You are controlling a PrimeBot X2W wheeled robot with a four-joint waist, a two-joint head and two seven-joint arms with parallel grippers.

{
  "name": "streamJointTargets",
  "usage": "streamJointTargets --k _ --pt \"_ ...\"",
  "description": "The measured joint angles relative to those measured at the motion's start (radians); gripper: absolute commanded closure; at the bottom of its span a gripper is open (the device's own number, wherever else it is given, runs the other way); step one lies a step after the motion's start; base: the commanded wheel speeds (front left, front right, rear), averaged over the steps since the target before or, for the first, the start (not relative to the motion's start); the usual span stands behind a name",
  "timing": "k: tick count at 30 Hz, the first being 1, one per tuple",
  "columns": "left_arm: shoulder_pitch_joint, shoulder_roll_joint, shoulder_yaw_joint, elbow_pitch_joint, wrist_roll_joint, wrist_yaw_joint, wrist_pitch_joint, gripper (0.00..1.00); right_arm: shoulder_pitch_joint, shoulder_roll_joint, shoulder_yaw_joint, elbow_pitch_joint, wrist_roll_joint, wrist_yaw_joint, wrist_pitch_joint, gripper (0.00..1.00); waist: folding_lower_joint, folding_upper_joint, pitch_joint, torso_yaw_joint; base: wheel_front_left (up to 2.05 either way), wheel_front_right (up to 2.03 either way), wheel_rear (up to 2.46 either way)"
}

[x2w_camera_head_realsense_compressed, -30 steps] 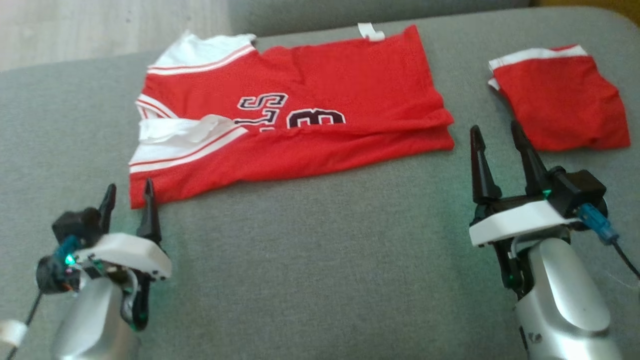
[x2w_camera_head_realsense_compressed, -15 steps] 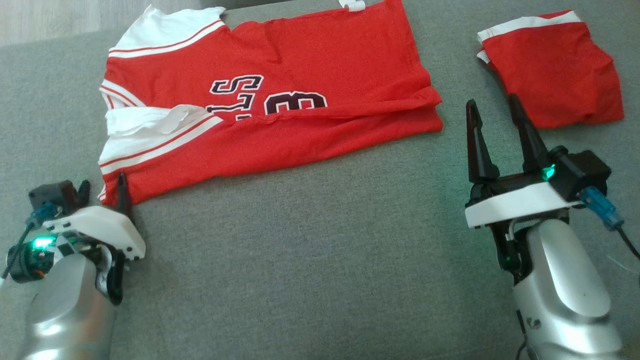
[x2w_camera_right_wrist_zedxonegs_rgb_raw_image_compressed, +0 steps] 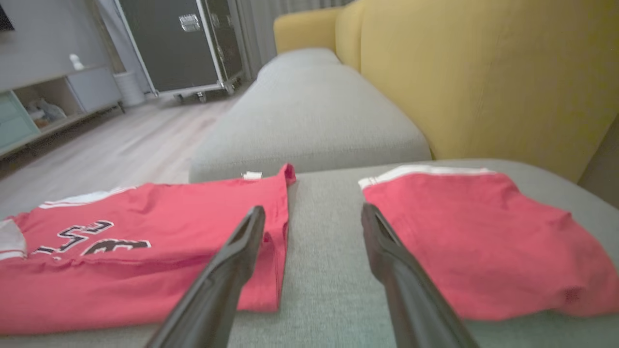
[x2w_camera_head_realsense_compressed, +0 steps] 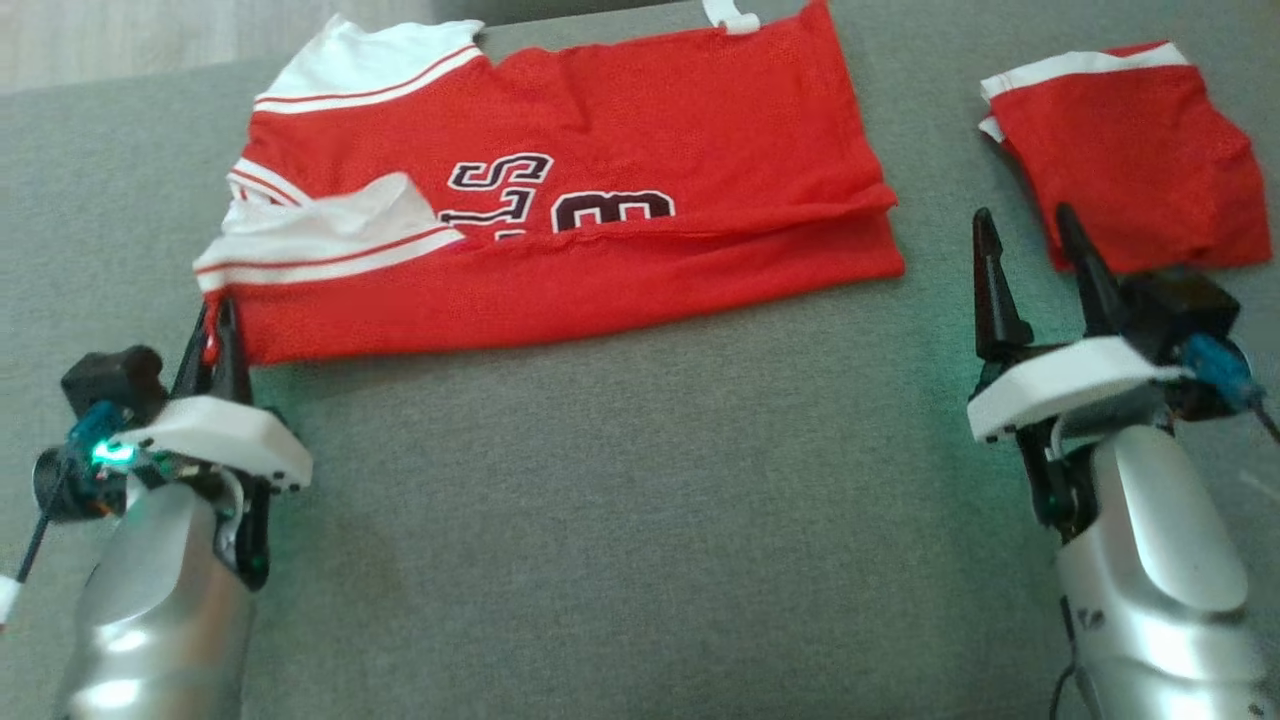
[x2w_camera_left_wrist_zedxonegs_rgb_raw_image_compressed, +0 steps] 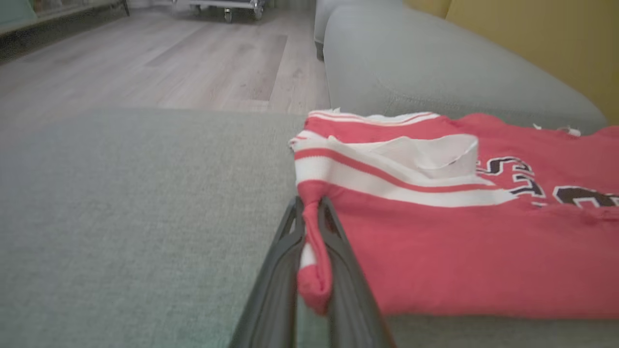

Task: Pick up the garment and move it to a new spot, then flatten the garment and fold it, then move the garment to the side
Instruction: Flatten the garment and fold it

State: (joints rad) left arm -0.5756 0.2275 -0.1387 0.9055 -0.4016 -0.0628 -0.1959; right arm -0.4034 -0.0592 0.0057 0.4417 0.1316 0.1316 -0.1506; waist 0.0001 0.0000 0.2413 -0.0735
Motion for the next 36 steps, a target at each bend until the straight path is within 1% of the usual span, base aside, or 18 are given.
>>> streamJointTargets --k 5,9,11,15,17,20,22,23,24,25,31,36 --pt "0.0 -0.013 -0.021 -0.077 0.018 -0.008 -0.038 1.0 -0.077 0.0 -0.022 0.102 -0.009 0.0 0.128 0.0 0.0 0.0 -0.008 0.027 0.0 0.0 0.0" --pt "0.001 -0.021 -0.036 -0.128 0.034 -0.009 -0.045 1.0 -0.139 0.0 -0.021 0.223 0.016 0.0 0.229 0.0 0.0 0.0 -0.009 0.049 0.0 0.0 0.0" --pt "0.002 -0.023 -0.05 -0.153 0.039 -0.017 -0.048 1.0 -0.164 0.0 -0.017 0.284 0.035 0.0 0.265 0.0 0.0 0.0 -0.007 0.06 0.0 0.0 0.0" --pt "0.006 -0.035 -0.067 -0.198 0.051 -0.025 -0.053 1.0 -0.216 0.0 -0.008 0.399 0.034 0.0 0.309 0.0 0.0 0.0 -0.001 0.083 0.0 0.0 0.0" --pt "0.009 -0.04 -0.078 -0.216 0.052 -0.026 -0.053 1.0 -0.245 0.0 -0.01 0.454 0.009 0.0 0.327 0.0 0.0 0.0 0.003 0.093 0.0 0.0 0.0" --pt "0.01 -0.044 -0.089 -0.241 0.062 -0.026 -0.053 1.0 -0.292 -0.003 -0.014 0.512 -0.027 0.0 0.333 0.0 -0.0001 0.0 0.008 0.109 0.0 0.0 0.0" --pt "0.01 -0.045 -0.092 -0.247 0.066 -0.026 -0.053 1.0 -0.322 -0.005 -0.011 0.55 -0.024 0.0 0.338 0.0 -0.0001 0.0 0.009 0.119 0.0 0.0 0.0" --pt "0.01 -0.045 -0.093 -0.248 0.068 -0.026 -0.053 1.0 -0.335 -0.006 -0.007 0.566 -0.028 0.0 0.344 0.16 -0.0001 0.0 0.01 0.122 0.0 0.0 0.0" --pt "0.011 -0.045 -0.095 -0.248 0.068 -0.026 -0.053 1.0 -0.347 -0.007 -0.003 0.581 -0.03 0.0 0.345 0.86 -0.0001 0.0 0.01 0.125 0.0 0.0 0.0" --pt "0.012 -0.045 -0.096 -0.248 0.068 -0.026 -0.053 1.0 -0.355 -0.007 0.0 0.593 -0.037 0.0 0.344 1.0 0.0 0.0 0.009 0.126 0.0 0.0 0.0" --pt "0.043 -0.04 -0.098 -0.227 0.068 -0.022 -0.053 1.0 -0.367 -0.002 -0.019 0.633 -0.15 0.0 0.309 1.0 0.0 0.0 -0.02 0.11 0.0 0.0 0.0" --pt "0.074 -0.031 -0.098 -0.199 0.067 -0.013 -0.053 1.0 -0.365 -0.002 -0.037 0.626 -0.167 0.0 0.294 1.0 -0.0001 0.0 -0.06 0.086 0.0 0.0 0.0"
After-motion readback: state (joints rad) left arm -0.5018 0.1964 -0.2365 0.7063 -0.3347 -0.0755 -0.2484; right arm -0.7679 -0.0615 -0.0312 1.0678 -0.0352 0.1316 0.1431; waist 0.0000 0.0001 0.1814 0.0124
